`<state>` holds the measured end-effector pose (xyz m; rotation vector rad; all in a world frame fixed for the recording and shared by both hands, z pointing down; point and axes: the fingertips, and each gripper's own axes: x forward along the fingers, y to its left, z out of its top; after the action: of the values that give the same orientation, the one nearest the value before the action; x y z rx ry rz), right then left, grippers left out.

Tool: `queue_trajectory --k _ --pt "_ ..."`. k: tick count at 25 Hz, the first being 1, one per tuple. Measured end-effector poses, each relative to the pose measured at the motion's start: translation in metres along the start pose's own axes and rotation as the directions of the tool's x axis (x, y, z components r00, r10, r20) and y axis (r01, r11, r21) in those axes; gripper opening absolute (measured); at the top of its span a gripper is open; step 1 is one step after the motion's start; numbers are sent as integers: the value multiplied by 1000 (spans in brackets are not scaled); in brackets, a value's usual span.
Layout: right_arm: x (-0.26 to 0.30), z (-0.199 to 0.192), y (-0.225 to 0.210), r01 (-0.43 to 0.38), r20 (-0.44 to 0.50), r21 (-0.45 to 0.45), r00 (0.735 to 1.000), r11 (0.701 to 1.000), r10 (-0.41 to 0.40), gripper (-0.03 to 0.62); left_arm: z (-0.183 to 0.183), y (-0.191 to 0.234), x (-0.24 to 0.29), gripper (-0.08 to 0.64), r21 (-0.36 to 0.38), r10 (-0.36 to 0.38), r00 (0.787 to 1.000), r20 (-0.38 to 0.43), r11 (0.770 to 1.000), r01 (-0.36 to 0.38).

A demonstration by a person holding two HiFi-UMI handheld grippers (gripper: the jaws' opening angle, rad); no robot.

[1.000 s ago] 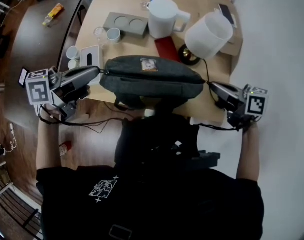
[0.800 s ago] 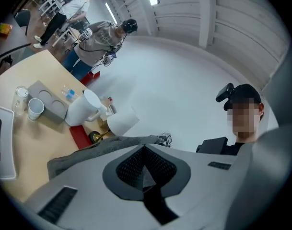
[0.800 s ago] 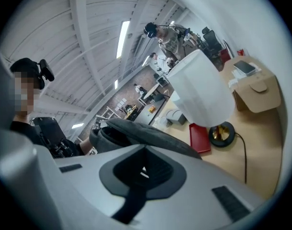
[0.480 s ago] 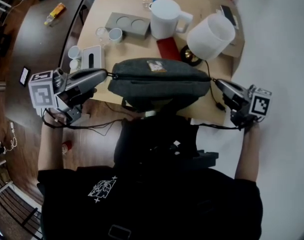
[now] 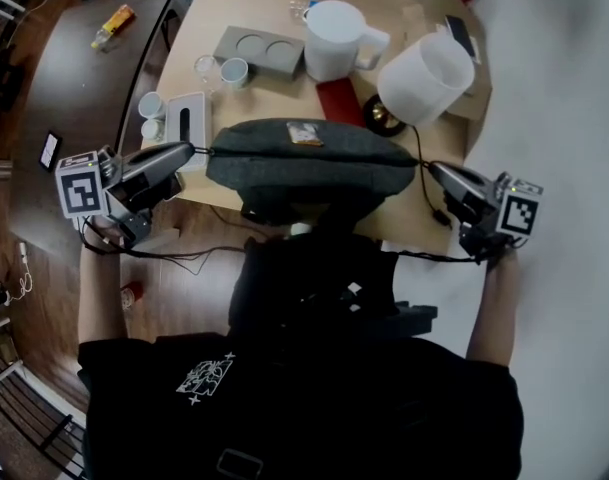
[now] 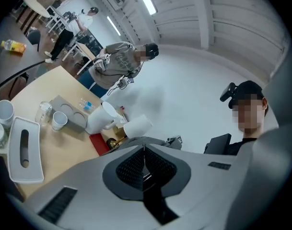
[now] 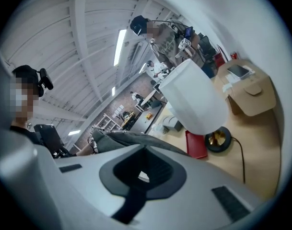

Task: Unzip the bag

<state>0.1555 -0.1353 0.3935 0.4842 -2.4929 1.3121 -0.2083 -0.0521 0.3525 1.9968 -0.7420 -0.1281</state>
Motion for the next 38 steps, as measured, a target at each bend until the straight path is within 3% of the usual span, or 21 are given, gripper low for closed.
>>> queue_trajectory --k 2,6,8,9,13,17,20,22,23,26,28,31,32,34,38 --pt "-1 -1 -1 7 2 -1 1000 1000 -7 15 -2 6 7 6 -41 -32 999 20 999 33" --pt "-1 1 0 -5 7 2 1000 1000 5 15 -52 29 42 -6 -240 -117 993 13 964 117" --pt "1 0 4 -15 17 4 1000 1000 15 15 -58 37 48 -6 -303 -136 987 82 941 155" --pt "2 0 4 -16 20 3 1000 1000 16 15 -56 39 49 -6 -301 -126 987 101 942 151" --pt "-1 -5 1 -16 11 9 1000 1000 16 15 -49 39 40 -6 -243 -93 991 94 963 113" --pt "3 -9 17 -57 -21 -71 998 996 55 21 -37 25 25 -7 -135 -114 982 149 982 135" --pt "-2 -16 24 -57 -26 -116 998 992 54 61 -34 22 23 -6 -48 -56 988 145 997 63" --pt "-10 -17 24 -46 -15 -135 999 990 44 143 -29 18 18 -5 29 -2 985 175 1000 -3" --pt "-15 -15 23 -31 5 -148 999 988 32 153 -24 15 15 -5 78 23 980 197 996 -39" --pt "-32 8 32 18 159 -221 987 975 18 152 -2 -3 7 -5 254 83 956 282 954 -158" --pt "-36 29 49 56 297 -291 954 955 35 117 13 -22 8 -5 334 75 939 336 923 -193" --pt "-34 46 65 199 449 -399 893 895 1 64 26 -46 13 -5 394 45 910 413 892 -223" --pt "-32 47 68 244 471 -429 882 870 -14 31 29 -51 15 -5 412 43 899 436 878 -242" --pt "-22 45 77 284 478 -480 878 830 -24 24 33 -57 18 -4 440 38 884 465 857 -269" --pt "-1 44 109 289 470 -569 883 770 16 21 30 -62 34 -3 469 30 887 460 840 -272"
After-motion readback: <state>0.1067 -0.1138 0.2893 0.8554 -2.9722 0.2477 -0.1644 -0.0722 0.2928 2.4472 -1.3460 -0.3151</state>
